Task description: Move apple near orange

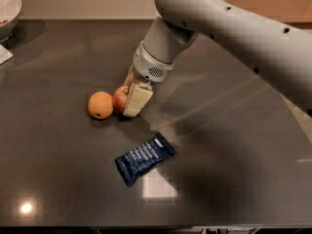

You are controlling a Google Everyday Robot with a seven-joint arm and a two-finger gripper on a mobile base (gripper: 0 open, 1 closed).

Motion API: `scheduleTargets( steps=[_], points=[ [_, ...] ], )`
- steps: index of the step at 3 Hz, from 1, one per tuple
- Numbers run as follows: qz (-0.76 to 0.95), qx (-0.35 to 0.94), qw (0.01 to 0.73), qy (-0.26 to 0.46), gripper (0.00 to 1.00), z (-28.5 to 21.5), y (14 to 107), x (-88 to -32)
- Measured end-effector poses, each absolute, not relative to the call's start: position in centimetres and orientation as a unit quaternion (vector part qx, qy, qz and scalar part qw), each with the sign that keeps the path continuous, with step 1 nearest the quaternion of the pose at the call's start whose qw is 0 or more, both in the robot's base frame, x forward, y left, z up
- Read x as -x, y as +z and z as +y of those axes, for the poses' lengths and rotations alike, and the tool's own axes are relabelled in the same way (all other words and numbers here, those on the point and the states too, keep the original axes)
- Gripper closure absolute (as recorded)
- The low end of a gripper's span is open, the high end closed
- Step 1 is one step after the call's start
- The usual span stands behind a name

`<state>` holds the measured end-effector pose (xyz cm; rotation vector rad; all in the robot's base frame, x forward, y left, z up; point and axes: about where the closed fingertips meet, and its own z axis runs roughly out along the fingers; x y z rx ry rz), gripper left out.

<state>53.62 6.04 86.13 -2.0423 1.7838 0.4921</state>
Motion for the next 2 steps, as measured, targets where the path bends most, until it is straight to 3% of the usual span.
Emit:
scheduleTargets(
  steps=[2],
  points=[
    [0.642,0.725,0.18,0.173,0.38,6.42,84.57,-53.52]
  ],
)
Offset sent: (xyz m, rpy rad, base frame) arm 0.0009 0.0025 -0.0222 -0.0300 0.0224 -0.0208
